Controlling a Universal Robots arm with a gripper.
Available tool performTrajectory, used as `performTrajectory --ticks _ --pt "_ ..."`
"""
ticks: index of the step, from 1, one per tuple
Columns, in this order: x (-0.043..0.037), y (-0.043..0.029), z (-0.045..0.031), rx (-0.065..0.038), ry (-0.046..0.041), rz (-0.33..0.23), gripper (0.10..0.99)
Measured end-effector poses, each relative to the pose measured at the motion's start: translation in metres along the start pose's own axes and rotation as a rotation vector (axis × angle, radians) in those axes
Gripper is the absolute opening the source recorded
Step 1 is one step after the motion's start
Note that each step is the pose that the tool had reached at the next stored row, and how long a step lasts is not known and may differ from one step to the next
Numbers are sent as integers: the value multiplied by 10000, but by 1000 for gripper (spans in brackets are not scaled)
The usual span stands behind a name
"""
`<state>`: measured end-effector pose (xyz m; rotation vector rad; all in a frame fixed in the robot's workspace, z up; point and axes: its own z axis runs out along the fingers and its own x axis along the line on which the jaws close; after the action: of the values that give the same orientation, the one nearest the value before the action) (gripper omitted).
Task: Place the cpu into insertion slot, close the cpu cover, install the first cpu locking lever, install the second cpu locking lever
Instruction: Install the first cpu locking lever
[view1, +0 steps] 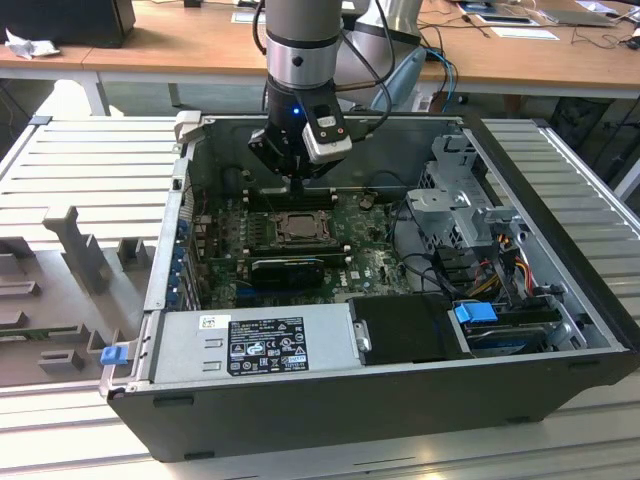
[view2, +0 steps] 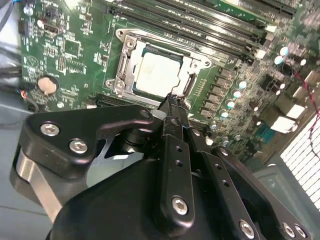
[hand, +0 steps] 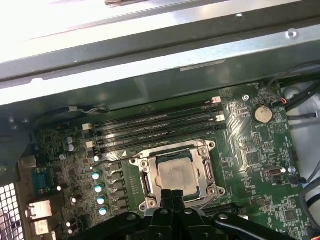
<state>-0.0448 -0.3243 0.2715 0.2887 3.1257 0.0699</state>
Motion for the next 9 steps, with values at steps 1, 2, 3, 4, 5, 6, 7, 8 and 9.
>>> performTrajectory --ticks 1,2,3,4,5,6,7,8,9 --pt "0 0 1 0 8 -171 106" --pt "0 0 1 0 13 -296 106" --pt "0 0 1 0 14 -349 106" --pt "1 0 1 -2 13 -387 106" --pt "2 0 1 -1 14 -427 106" --pt "2 -1 1 -1 17 -466 106" --pt "3 -1 1 0 19 -520 106" --pt "3 -1 1 1 22 -579 106" --pt "3 -1 1 2 27 -685 106"
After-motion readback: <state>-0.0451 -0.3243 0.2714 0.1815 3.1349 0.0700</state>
